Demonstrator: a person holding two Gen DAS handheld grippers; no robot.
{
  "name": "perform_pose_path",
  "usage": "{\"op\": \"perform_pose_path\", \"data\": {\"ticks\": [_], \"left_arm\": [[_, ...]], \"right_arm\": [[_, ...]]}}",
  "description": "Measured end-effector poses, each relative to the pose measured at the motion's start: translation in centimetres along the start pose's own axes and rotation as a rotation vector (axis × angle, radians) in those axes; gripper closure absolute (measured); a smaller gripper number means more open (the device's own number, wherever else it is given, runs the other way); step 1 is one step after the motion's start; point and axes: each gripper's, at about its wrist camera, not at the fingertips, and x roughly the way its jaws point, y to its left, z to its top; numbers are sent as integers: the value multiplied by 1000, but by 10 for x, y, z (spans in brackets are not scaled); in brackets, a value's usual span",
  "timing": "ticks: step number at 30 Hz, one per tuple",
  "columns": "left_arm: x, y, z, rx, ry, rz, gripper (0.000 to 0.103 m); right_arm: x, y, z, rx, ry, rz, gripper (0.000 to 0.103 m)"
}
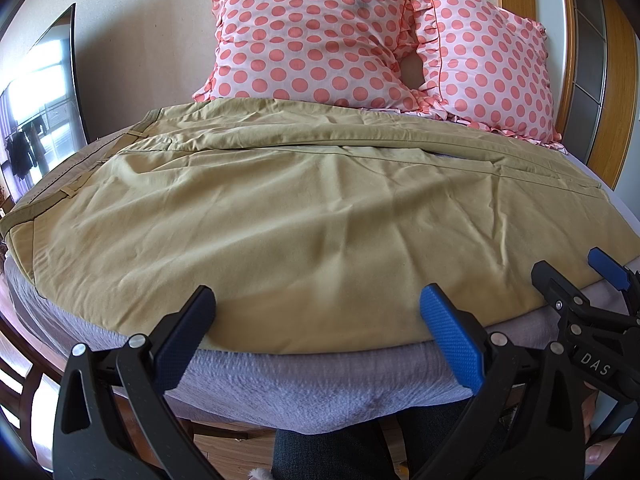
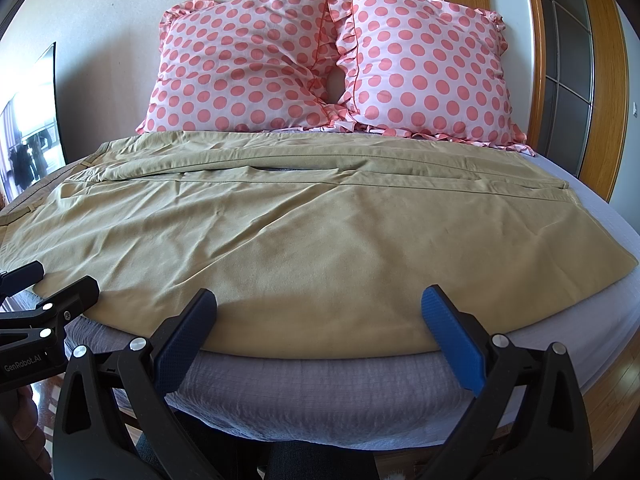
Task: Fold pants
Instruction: 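Reach the right gripper to the trouser leg hem and grasp it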
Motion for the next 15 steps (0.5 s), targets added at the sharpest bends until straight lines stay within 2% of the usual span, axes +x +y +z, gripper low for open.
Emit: {"op": "perform_pose_path", "data": {"ticks": [8, 10, 12, 15], "left_arm": [[0, 0, 0, 2, 5, -2, 2], [0, 0, 2, 6, 20, -6, 2], [2, 1, 7, 5, 56, -15, 2], [6, 8, 21, -10, 71, -20, 2]], "right_arm": [[0, -1, 0, -5, 3, 6, 1], [2, -4, 5, -15, 40, 31, 1], [1, -19, 23, 30, 68, 59, 1], [-2, -58, 62, 110, 32, -14, 1]]}}
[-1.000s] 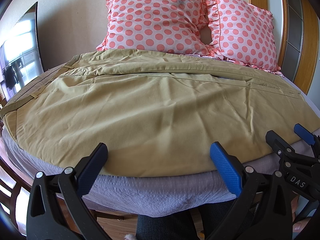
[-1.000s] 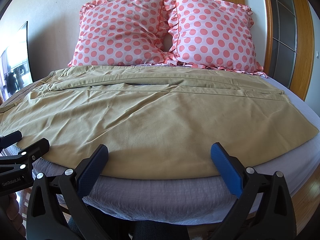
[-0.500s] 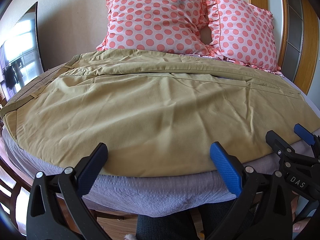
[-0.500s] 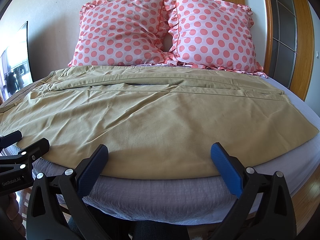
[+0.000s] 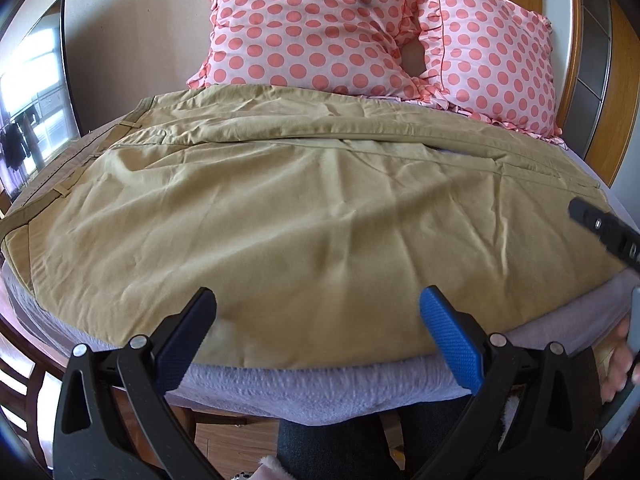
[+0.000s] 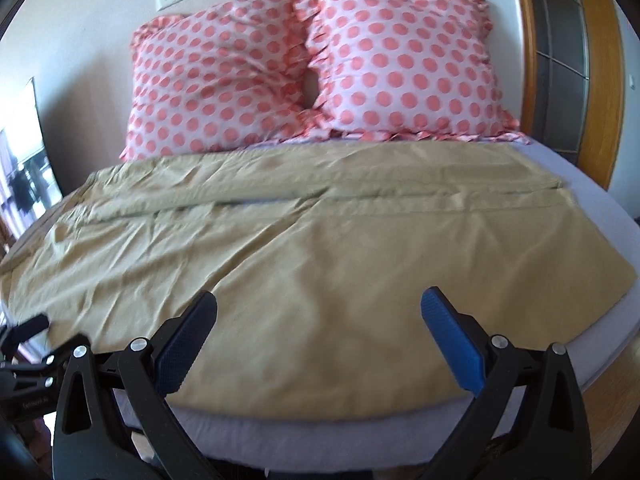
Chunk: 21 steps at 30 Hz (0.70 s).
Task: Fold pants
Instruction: 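Reach the right gripper to the trouser leg hem and grasp it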
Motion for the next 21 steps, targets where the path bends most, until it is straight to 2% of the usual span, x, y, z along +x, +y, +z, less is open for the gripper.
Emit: {"op": "perform_pose_path", "data": {"ticks": [4, 8, 10, 12, 15, 19, 21], "left_arm": [[-7, 9, 35, -31, -56, 8, 2], [-2, 13, 71, -54, -77, -13, 2], [2, 15, 86, -62, -85, -19, 2], [8, 17, 101, -73, -91, -24, 2], [20, 21, 118, -85, -95, -24, 2], [40, 26, 128, -83, -68, -3, 2], [50, 28, 130, -86, -45, 0, 2]], "right_arm": [[22, -54, 80, 77, -26, -159, 1], [96, -118, 147, 220, 100, -262, 1], [140, -149, 170, 303, 167, -343, 13], [181, -175, 187, 365, 229, -402, 24], [232, -207, 198, 456, 319, -445, 32], [275, -229, 201, 516, 387, -548, 32], [288, -232, 201, 497, 391, -604, 33]]}}
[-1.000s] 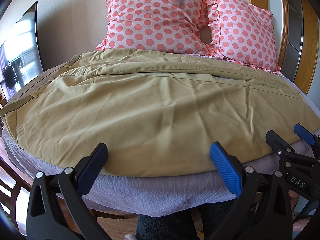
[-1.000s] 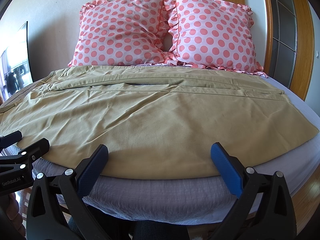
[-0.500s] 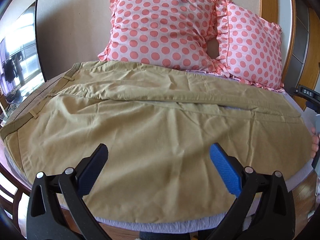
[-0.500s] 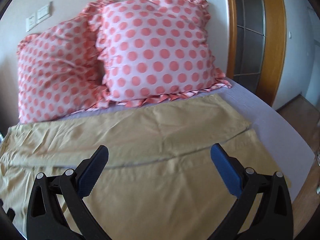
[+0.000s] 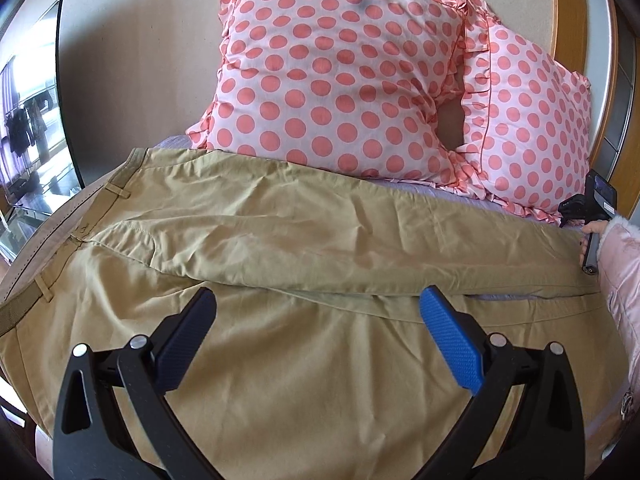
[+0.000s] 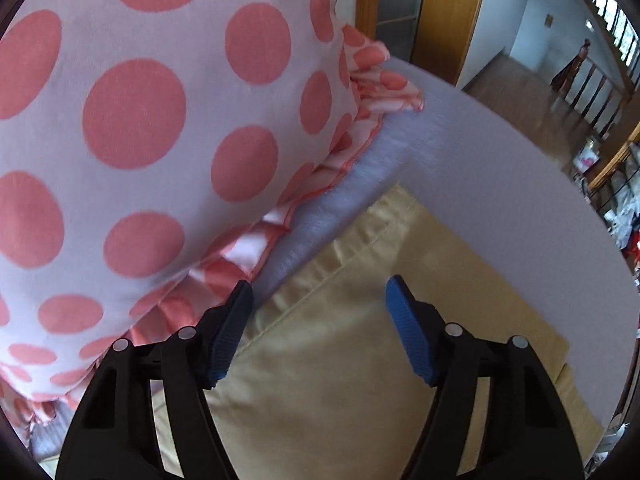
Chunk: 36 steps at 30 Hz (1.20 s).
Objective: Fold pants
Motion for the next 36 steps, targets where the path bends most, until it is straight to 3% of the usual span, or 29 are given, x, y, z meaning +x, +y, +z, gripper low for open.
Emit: {"op": "perform_pose_path", "data": {"ticks": [2, 3, 6, 8, 15, 19, 25, 29, 32, 34, 35, 36], "left_arm": [[6, 2, -2, -5, 20, -4, 2], [7, 3, -3, -6, 25, -9, 2], [5, 5, -6, -9, 25, -17, 2], [2, 7, -7, -11, 21, -23, 2], [-8, 22, 5, -35, -2, -104, 2], [3, 41, 30, -64, -5, -139, 2], [32, 63, 56, -175, 49, -183, 2], [31, 55, 51, -142, 24, -164, 2], [33, 52, 50, -119, 8, -161, 2], [39, 53, 53, -125, 24, -168, 2], [44, 54, 55, -132, 32, -172, 2], [48, 54, 59, -136, 43, -180, 2]], "right_arm": [[2, -1, -2, -2, -24, 16, 39], [1, -3, -4, -16, -44, 24, 61], [-5, -19, -15, -20, -90, 90, 92], [-5, -40, -21, 29, -80, 189, 97], [-72, -126, -87, 169, -166, 536, 99], [-105, -169, -133, 236, -155, 649, 99], [-100, -203, -169, 285, -51, 659, 98], [-96, -210, -175, 339, 16, 649, 65], [-96, -207, -172, 337, 5, 657, 61], [-93, -203, -169, 337, -14, 662, 65], [-90, -201, -167, 330, -31, 671, 95], [-87, -201, -165, 318, -44, 689, 101]]}}
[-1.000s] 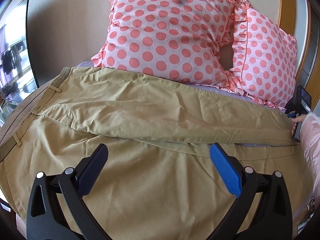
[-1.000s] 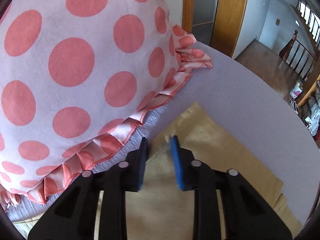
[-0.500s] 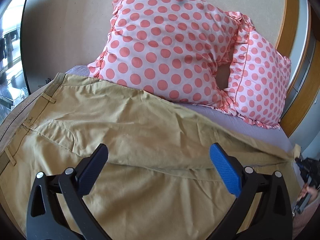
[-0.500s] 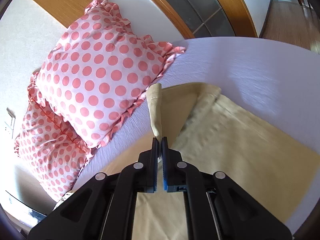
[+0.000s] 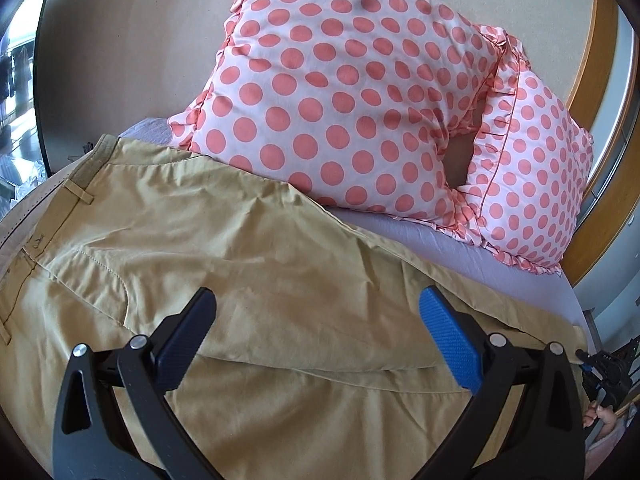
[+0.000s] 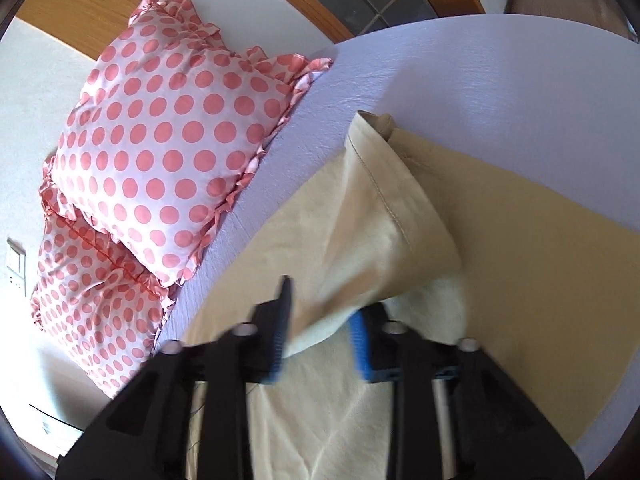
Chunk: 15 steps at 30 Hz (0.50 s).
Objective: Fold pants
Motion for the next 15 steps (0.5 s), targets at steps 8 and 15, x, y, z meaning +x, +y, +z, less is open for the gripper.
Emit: {"op": "perform_pose_path", "data": {"ticks": [8, 15], "left_arm": [[69, 24, 43, -96, 158, 21, 3], [135, 56, 74, -310, 260, 51, 71]], "right_arm": [[-54, 2, 4, -84, -178, 215, 101], [-71, 0, 4, -92, -199, 263, 101]]}}
